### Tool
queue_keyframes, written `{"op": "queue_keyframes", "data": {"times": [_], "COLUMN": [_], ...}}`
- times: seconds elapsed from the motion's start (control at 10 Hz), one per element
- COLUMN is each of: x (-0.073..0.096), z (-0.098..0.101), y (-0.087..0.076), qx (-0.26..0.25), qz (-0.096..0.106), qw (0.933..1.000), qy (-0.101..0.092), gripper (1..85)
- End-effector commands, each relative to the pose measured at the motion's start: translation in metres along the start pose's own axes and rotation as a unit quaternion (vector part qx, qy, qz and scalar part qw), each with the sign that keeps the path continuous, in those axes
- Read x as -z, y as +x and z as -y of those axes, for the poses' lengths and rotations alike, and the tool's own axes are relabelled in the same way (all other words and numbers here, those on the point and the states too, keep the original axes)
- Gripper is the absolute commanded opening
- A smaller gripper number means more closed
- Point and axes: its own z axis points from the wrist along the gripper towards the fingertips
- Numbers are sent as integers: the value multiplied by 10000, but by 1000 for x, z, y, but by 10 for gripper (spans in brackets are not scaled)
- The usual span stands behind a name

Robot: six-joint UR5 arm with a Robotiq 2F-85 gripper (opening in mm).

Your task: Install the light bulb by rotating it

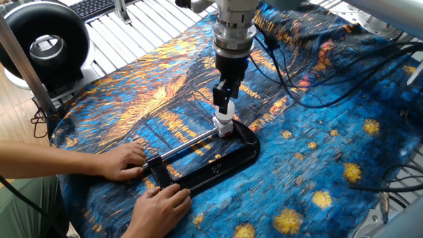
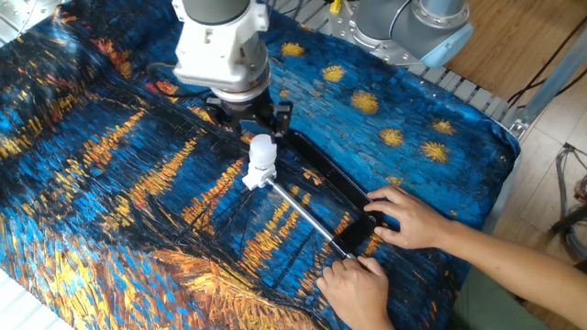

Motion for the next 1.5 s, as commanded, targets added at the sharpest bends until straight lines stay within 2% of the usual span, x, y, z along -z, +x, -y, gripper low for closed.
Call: {"op": "queue_keyframes", "data": {"times": [0.0,0.2,0.3,0.4,0.6,0.7,1.0,1.2,1.4], "x": [16,11,8,5,2,2,-5,-5,-9], "z": [-10,-21,-17,-8,-7,-1,-4,-7,-8], "y": [-9,-25,-30,-35,-36,-32,-24,-18,-14], "qx": [1262,1795,2164,2693,3188,3424,3817,3937,3952], "qz": [44,333,400,406,373,278,245,182,196], "qw": [9919,9830,9744,9593,9432,9344,9204,9161,9155], "qy": [127,214,451,747,857,938,815,742,724], "gripper": [570,570,550,543,543,553,593,613,620]}}
